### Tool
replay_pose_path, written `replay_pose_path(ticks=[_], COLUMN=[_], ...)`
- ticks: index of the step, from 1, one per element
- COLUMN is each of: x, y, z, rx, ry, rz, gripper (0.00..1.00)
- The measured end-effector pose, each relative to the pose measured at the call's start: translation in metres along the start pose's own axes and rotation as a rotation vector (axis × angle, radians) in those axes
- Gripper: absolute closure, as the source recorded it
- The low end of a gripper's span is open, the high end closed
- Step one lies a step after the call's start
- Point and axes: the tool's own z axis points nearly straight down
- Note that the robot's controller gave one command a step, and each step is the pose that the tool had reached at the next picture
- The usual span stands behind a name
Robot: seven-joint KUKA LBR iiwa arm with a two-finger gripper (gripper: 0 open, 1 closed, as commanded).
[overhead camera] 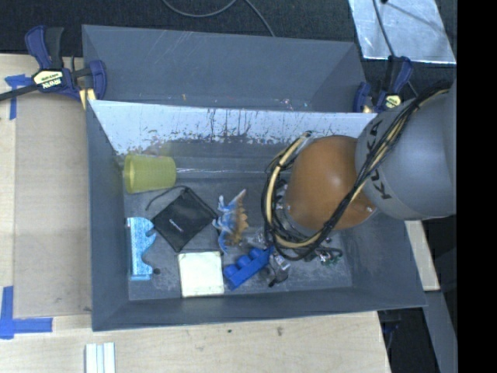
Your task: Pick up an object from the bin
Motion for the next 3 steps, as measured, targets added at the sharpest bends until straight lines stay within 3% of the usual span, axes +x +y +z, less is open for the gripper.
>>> replay_pose_path(ticks=[1, 2, 3], x=[0.0, 0.009, 0.009], y=[0.0, -0.002, -0.002], z=[0.0, -0.114, -0.114], rx=[0.0, 0.001, 0.001], ry=[0.0, -0.003, -0.003], rz=[0.0, -0.005, -0.006], gripper=[1.0, 1.0, 1.0])
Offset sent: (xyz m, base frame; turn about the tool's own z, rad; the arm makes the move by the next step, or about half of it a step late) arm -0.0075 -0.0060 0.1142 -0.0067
